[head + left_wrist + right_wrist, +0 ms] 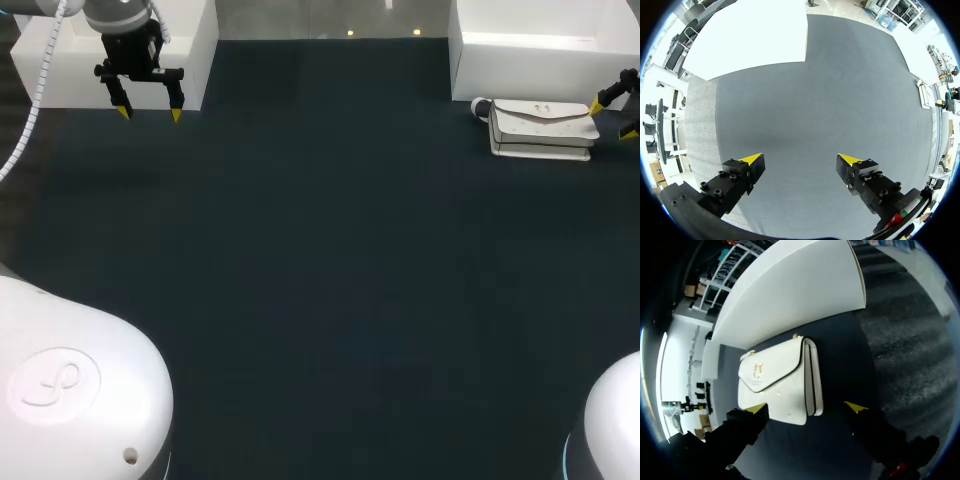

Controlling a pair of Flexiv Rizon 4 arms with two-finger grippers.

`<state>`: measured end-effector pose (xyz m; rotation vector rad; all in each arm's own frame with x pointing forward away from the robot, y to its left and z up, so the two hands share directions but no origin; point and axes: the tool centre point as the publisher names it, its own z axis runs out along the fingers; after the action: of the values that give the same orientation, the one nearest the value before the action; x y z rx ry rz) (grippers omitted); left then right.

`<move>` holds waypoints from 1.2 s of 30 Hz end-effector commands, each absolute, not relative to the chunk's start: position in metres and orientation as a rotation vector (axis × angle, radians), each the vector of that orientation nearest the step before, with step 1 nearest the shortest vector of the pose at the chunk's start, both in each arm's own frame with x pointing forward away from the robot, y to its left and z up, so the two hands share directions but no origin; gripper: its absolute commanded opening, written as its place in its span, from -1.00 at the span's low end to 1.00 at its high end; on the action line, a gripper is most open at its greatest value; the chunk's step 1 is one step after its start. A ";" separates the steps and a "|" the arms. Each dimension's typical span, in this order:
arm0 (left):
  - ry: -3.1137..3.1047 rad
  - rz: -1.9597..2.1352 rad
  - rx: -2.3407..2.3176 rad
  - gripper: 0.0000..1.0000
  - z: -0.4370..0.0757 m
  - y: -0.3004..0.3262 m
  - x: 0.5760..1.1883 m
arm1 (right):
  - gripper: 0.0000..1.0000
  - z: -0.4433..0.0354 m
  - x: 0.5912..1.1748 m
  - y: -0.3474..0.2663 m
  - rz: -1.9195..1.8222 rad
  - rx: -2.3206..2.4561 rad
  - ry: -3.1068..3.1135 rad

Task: Pick up the bag, open it, inspect its contents, close it, and place it on the opposite side

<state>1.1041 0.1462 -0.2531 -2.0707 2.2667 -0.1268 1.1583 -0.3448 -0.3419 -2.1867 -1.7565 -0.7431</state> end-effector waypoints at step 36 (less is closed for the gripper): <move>2.266 -0.127 -2.070 1.00 -0.253 0.146 1.103 | 1.00 -0.256 1.078 -0.236 -0.297 -2.378 -2.050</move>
<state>1.1041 0.1463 -0.2534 -2.0708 2.2672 -0.1278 1.0874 -0.2426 -0.2600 -2.1999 -1.9453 -0.1969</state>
